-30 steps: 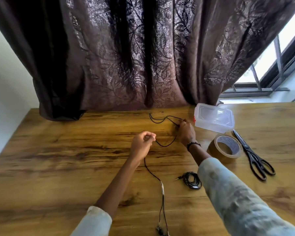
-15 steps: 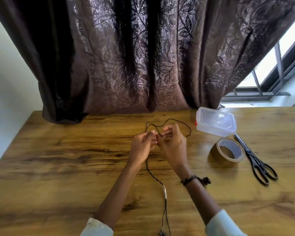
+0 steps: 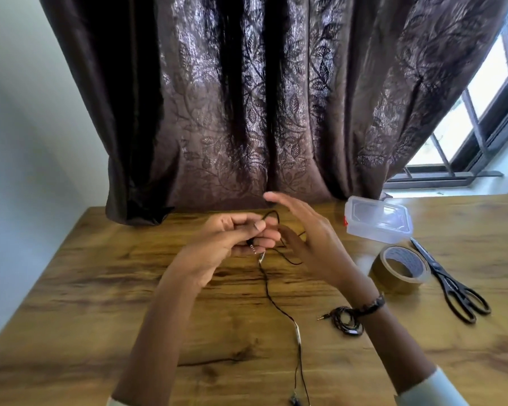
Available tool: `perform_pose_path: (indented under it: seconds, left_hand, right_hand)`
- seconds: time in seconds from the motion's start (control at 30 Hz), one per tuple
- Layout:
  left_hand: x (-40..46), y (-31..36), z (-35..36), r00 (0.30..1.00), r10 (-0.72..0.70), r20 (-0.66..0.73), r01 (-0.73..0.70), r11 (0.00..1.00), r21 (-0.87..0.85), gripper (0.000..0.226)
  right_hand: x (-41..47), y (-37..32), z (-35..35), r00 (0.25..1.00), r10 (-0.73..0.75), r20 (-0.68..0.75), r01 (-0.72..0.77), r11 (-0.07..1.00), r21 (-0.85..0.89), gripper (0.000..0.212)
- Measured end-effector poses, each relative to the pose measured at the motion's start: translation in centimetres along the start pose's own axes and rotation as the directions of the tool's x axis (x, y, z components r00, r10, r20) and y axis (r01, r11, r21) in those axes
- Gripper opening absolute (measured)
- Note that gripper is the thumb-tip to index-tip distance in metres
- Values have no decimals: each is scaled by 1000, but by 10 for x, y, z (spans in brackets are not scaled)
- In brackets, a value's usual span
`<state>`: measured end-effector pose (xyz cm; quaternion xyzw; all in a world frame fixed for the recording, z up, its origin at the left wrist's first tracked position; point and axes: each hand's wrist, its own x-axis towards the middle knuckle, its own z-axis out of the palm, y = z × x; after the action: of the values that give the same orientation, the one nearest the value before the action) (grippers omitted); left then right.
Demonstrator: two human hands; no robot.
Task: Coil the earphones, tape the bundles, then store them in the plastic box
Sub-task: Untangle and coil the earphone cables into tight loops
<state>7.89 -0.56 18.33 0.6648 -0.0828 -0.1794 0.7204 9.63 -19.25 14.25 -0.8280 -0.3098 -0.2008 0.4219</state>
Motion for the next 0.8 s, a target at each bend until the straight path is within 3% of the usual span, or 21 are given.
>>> perform_pose_path:
  seconds: [0.17, 0.43, 0.67, 0.8]
  left_hand:
    - [-16, 15, 2, 989, 68, 133, -74, 996, 45, 33]
    - [-20, 26, 6, 987, 124, 102, -125, 992, -2, 28]
    - [-18, 32, 14, 957, 224, 185, -217, 974, -58, 31]
    - [-15, 27, 20, 940, 293, 174, -254, 943, -215, 36]
  right_hand:
    - [16, -11, -5, 994, -111, 10, 111, 994, 19, 27]
    - [30, -23, -16, 968, -252, 17, 253, 967, -42, 29]
    - [24, -28, -4, 983, -102, -154, 123, 982, 141, 28]
    - [12, -31, 18, 973, 40, -226, -2, 986, 166, 29]
